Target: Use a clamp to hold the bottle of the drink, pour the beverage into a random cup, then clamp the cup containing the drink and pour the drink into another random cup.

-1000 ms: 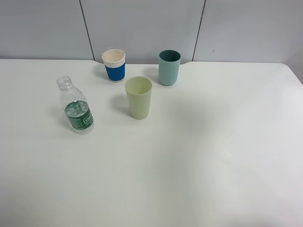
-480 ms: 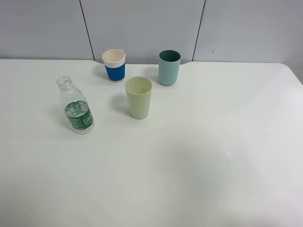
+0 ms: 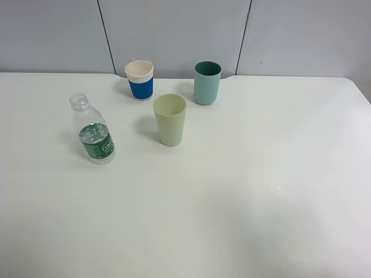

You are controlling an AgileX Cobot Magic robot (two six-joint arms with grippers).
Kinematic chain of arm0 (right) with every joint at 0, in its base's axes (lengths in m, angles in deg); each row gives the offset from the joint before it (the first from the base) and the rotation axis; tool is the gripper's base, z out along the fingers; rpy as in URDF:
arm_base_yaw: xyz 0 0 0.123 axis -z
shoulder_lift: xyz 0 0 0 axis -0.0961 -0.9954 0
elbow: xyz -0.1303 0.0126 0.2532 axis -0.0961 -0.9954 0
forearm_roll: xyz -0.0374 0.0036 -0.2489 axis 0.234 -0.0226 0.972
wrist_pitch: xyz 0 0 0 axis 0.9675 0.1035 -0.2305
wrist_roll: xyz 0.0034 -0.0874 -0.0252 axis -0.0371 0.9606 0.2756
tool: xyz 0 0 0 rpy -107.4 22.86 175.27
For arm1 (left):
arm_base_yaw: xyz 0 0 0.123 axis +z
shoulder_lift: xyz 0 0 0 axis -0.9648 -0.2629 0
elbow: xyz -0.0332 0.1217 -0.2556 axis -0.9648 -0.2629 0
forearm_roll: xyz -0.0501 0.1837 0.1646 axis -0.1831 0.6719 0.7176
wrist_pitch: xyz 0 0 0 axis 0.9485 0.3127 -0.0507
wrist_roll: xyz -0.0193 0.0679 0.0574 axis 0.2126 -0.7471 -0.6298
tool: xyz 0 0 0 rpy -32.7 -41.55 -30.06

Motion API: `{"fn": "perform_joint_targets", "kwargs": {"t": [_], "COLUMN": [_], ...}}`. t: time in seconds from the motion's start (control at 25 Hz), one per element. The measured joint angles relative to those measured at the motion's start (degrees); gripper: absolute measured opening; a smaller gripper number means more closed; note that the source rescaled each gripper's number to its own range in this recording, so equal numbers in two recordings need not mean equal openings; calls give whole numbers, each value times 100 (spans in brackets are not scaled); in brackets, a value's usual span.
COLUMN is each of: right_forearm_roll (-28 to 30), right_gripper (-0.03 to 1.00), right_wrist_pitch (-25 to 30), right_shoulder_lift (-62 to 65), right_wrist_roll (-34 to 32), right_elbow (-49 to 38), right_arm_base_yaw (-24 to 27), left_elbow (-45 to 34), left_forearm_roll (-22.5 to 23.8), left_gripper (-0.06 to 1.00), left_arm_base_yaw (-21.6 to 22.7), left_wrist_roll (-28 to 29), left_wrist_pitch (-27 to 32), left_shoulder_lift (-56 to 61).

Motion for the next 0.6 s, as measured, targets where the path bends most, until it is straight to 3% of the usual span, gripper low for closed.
{"fn": "perform_joint_targets", "kwargs": {"t": [0.32, 0.6], "right_forearm_roll": [-228, -250], "right_gripper": [99, 99], "right_wrist_pitch": [852, 852], "right_shoulder_lift": [0, 0], "right_wrist_roll": [35, 61], "right_elbow": [-836, -851], "right_arm_base_yaw": [0, 0], "left_elbow": [0, 0], "left_forearm_roll": [0, 0], "left_gripper": [100, 100], "left_arm_base_yaw": [0, 0], "left_wrist_roll": [0, 0], "left_wrist_pitch": [0, 0], "left_shoulder_lift": [0, 0]}}
